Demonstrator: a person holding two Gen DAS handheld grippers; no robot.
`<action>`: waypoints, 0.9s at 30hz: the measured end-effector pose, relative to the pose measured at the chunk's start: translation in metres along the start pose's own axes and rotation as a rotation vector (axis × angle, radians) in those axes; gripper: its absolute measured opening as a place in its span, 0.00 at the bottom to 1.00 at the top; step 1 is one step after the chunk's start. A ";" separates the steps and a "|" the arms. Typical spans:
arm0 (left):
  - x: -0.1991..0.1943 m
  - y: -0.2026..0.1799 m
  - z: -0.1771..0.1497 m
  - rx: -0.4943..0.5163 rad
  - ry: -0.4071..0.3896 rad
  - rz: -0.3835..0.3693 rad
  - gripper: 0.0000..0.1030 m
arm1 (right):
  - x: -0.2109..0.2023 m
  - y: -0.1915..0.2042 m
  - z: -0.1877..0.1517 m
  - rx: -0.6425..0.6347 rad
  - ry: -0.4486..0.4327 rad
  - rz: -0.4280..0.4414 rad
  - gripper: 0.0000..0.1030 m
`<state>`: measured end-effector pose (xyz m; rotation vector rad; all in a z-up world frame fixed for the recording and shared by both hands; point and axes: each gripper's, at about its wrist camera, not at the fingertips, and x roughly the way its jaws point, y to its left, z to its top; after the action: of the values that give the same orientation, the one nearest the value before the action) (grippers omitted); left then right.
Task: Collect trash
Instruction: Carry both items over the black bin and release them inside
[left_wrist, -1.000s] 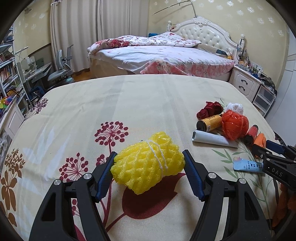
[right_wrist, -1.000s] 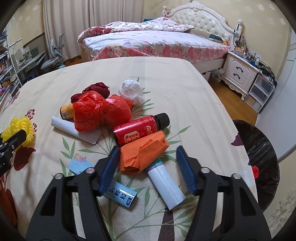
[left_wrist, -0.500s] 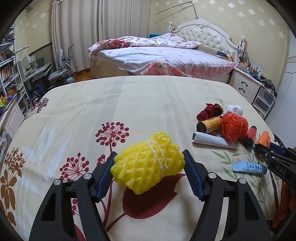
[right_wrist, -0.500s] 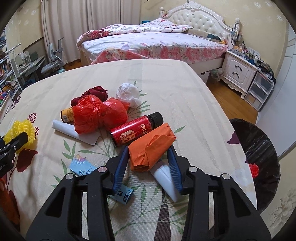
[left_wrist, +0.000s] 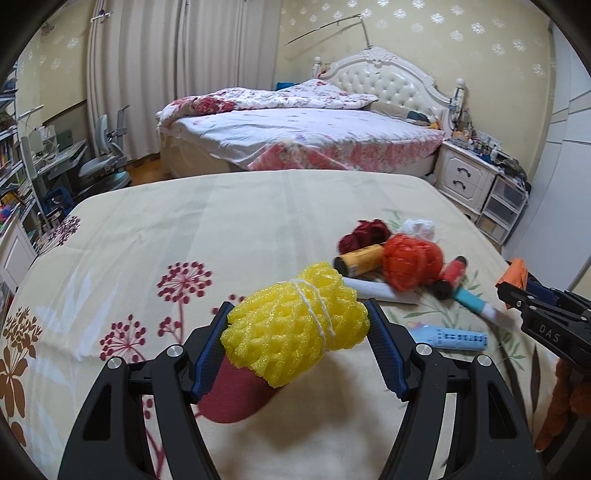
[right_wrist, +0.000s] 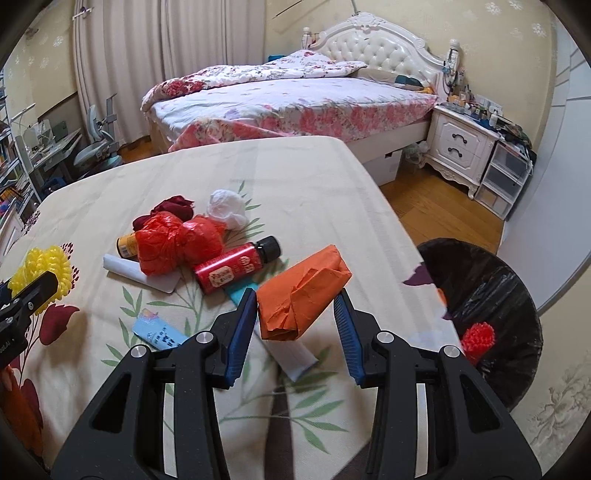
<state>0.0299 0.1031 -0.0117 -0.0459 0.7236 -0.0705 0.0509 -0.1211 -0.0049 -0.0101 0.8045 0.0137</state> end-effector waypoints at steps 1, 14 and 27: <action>-0.001 -0.006 0.001 0.009 -0.005 -0.013 0.67 | -0.002 -0.005 0.000 0.007 -0.004 -0.008 0.41; 0.000 -0.103 0.012 0.140 -0.045 -0.186 0.67 | -0.023 -0.090 -0.009 0.122 -0.035 -0.152 0.41; 0.020 -0.201 0.028 0.256 -0.070 -0.304 0.67 | -0.020 -0.162 -0.019 0.232 -0.046 -0.263 0.41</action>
<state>0.0538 -0.0987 0.0099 0.0866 0.6287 -0.4492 0.0257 -0.2837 -0.0031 0.1037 0.7502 -0.3267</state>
